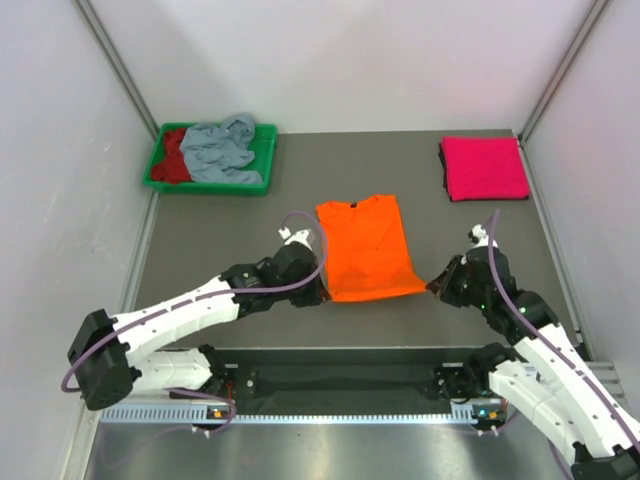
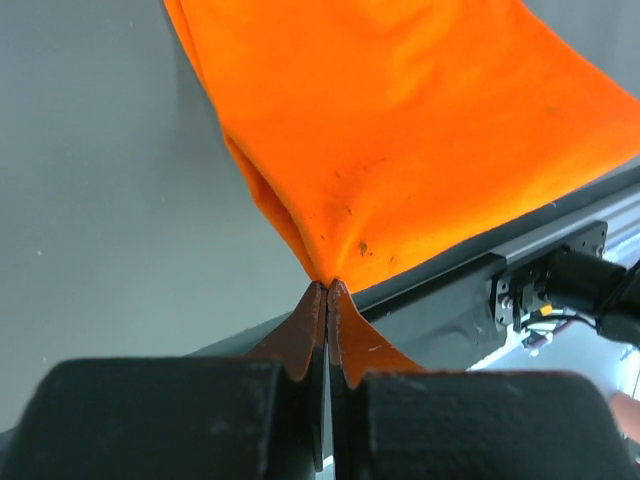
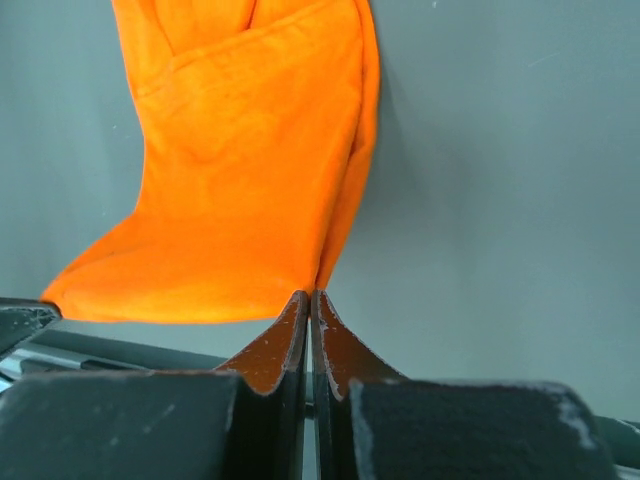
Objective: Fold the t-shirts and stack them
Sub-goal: Fold the tshirt
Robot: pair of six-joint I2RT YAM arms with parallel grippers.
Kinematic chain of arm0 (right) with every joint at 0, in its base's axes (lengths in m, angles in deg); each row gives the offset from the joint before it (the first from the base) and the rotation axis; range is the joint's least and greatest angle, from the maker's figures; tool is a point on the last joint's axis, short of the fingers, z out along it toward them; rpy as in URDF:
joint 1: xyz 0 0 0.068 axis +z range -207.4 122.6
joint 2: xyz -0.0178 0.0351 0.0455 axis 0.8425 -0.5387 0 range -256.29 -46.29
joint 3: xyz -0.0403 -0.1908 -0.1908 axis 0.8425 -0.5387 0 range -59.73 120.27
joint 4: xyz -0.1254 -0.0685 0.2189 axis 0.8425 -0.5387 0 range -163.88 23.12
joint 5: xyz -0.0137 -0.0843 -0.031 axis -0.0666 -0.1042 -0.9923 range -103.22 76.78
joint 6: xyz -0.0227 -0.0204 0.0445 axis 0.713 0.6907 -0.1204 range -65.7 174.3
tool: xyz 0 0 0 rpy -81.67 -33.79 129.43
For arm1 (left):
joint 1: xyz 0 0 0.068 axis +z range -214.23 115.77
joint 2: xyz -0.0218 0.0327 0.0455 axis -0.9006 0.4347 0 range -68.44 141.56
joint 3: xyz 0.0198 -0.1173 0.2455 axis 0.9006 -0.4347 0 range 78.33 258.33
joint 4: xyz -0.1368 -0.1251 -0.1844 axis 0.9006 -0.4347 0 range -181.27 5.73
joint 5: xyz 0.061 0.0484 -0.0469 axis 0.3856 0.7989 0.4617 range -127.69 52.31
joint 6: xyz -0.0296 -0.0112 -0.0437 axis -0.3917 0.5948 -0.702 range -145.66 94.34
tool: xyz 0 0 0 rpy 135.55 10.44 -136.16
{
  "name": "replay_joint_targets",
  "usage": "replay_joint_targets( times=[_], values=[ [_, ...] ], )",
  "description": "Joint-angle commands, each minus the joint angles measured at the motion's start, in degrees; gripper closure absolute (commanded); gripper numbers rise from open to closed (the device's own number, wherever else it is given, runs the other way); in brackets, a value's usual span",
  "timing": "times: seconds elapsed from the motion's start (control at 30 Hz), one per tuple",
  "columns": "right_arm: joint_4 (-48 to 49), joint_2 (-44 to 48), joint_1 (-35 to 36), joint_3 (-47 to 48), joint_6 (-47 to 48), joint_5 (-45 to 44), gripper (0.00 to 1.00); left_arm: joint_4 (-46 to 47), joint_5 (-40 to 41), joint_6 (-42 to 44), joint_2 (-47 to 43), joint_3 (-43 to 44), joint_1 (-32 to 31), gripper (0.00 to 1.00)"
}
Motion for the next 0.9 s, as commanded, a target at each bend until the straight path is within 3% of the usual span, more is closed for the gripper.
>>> replay_joint_targets(
  times=[0.0, 0.27, 0.57, 0.87],
  values=[
    [3.17, -4.12, 0.87, 5.61, 3.49, -3.28, 1.00, -0.41, 3.84, 1.01, 2.37, 5.20, 1.56, 1.00],
    [11.69, -21.00, -0.62, 18.77, 11.58, -3.91, 1.00, -0.94, -1.34, 9.09, 13.97, 17.51, 11.93, 1.00],
    [14.69, -47.62, -3.53, 37.58, 19.84, -0.73, 1.00, 0.46, -8.45, 14.63, 29.08, 34.11, 24.14, 1.00],
    [15.04, -64.08, -7.48, 52.35, 23.01, 2.59, 1.00, 3.71, -12.06, 17.45, 44.38, 47.30, 28.99, 1.00]
  ],
)
